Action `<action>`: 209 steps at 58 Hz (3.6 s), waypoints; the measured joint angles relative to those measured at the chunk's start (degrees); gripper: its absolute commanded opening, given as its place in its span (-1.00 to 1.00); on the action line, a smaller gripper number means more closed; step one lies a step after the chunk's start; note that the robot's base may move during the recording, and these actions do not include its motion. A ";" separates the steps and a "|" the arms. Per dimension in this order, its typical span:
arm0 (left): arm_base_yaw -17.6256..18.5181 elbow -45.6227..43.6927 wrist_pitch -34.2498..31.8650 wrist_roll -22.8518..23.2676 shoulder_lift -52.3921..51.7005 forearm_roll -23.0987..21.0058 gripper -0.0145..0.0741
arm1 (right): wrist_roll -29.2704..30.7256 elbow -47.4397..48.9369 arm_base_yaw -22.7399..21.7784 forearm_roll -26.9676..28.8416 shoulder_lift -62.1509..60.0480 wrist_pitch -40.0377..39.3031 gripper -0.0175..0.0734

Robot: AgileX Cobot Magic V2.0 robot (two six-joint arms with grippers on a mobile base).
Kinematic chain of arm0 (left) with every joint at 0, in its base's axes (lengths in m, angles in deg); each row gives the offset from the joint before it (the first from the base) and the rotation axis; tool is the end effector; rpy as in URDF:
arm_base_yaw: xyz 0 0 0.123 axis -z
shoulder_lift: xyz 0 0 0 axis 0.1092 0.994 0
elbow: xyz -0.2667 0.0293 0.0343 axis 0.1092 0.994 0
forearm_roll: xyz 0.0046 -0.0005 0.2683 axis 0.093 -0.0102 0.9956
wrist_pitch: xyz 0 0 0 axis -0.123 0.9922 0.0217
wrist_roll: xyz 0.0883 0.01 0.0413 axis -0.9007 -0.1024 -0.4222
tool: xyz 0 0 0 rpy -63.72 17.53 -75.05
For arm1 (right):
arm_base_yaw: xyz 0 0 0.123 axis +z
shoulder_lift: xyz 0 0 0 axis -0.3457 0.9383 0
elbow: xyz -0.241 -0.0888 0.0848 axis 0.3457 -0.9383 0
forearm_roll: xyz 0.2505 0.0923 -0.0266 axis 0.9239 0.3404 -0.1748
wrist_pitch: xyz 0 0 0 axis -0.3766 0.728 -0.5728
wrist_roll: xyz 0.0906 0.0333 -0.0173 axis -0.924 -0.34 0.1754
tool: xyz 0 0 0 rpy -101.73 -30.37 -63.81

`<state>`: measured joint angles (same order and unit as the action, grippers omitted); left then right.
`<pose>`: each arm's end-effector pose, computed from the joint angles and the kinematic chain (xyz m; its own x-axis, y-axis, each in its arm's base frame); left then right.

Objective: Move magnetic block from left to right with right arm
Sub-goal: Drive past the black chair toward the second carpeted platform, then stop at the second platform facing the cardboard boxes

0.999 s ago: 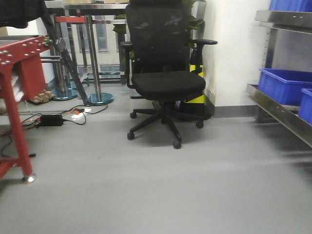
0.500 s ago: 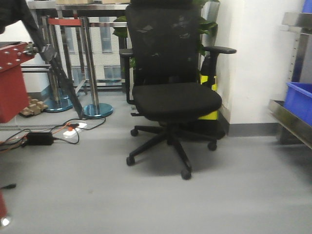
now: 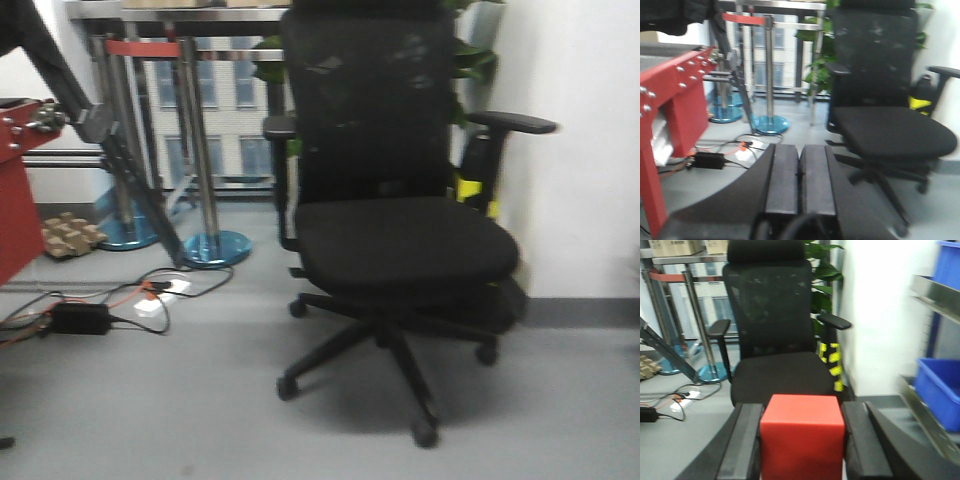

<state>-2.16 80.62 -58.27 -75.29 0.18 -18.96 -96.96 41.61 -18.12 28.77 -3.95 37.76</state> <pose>0.0950 -0.0071 0.2004 0.0374 -0.0419 -0.9984 0.0758 0.9964 -0.0389 0.0418 -0.0056 0.3582 -0.0328 0.1075 -0.9937 0.0396 0.9936 0.1062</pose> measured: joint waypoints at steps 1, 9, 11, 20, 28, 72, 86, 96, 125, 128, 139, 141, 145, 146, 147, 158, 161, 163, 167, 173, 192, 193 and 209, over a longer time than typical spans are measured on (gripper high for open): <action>0.00 0.00 0.00 0.00 0.00 0.00 -0.96 | 0.00 0.00 0.00 0.00 0.00 0.00 -0.14; 0.00 0.00 0.00 0.00 0.00 0.00 -0.96 | 0.00 0.00 0.00 0.00 0.00 0.00 -0.14; 0.00 0.00 0.00 0.00 0.00 0.00 -0.96 | 0.00 0.00 0.00 0.00 0.00 0.00 -0.14; 0.00 0.00 0.00 0.00 0.00 0.00 -0.96 | 0.00 0.00 0.00 0.00 0.00 0.00 -0.14; 0.00 0.00 0.00 0.00 0.00 0.00 -0.96 | 0.00 0.00 0.00 0.00 0.00 0.00 -0.14; 0.00 0.00 0.00 0.00 0.00 0.00 -0.96 | 0.00 0.00 0.00 0.00 0.00 0.00 -0.14; 0.00 0.00 0.00 0.00 0.00 0.00 -0.96 | 0.00 0.00 0.00 0.00 0.00 0.00 -0.14; 0.00 0.00 0.00 0.00 0.00 0.00 -0.96 | 0.00 0.00 0.00 0.00 0.00 0.00 -0.14; 0.00 0.00 0.00 0.00 0.00 0.00 -0.96 | 0.00 0.00 0.00 0.00 0.00 0.00 -0.14; 0.00 0.00 0.00 0.00 0.00 0.00 -0.96 | 0.00 0.00 0.00 0.00 0.00 0.00 -0.14; 0.00 0.00 0.00 0.00 0.00 0.00 -0.96 | 0.00 0.00 0.00 0.00 0.00 0.00 -0.14; 0.00 0.00 0.00 0.00 0.00 0.00 -0.96 | 0.00 0.00 0.00 0.00 0.00 0.00 -0.14; 0.00 0.00 0.00 0.00 0.00 0.00 -0.96 | 0.00 0.00 0.00 0.00 0.00 0.00 -0.14; 0.00 0.00 0.00 0.00 0.00 0.00 -0.96 | 0.00 0.00 0.00 0.00 0.00 0.00 -0.14; 0.00 0.00 0.00 0.00 0.00 0.00 -0.96 | 0.00 0.00 0.00 0.00 0.00 0.00 -0.14; 0.00 0.00 0.00 0.00 0.00 0.00 -0.96 | 0.00 0.00 0.00 0.00 0.00 0.00 -0.14; 0.00 0.00 0.00 0.00 0.00 0.00 -0.96 | 0.00 0.00 0.00 0.00 0.00 0.00 -0.14; 0.00 0.00 0.00 0.00 0.00 0.00 -0.96 | 0.00 0.00 0.00 0.00 0.00 0.00 -0.14; 0.00 0.00 0.00 0.00 0.00 0.00 -0.96 | 0.00 0.00 0.00 0.00 0.00 0.00 -0.14; 0.00 0.00 0.00 0.00 0.00 0.00 -0.96 | 0.00 0.00 0.00 0.00 0.00 0.00 -0.14; 0.00 0.00 0.00 0.00 0.00 0.00 -0.96 | 0.00 0.00 0.00 0.00 0.15 -1.76 -0.14; 0.00 0.00 0.00 0.00 0.00 0.00 -0.96 | 0.00 0.00 0.00 0.00 0.32 -2.05 -0.14; 0.00 0.00 0.00 0.00 0.00 0.00 -0.96 | 3.52 5.15 3.48 3.65 13.33 -3.66 -0.14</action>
<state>-2.16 80.62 -58.27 -75.29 0.18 -18.96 -93.44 46.76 -14.63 32.42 9.39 34.10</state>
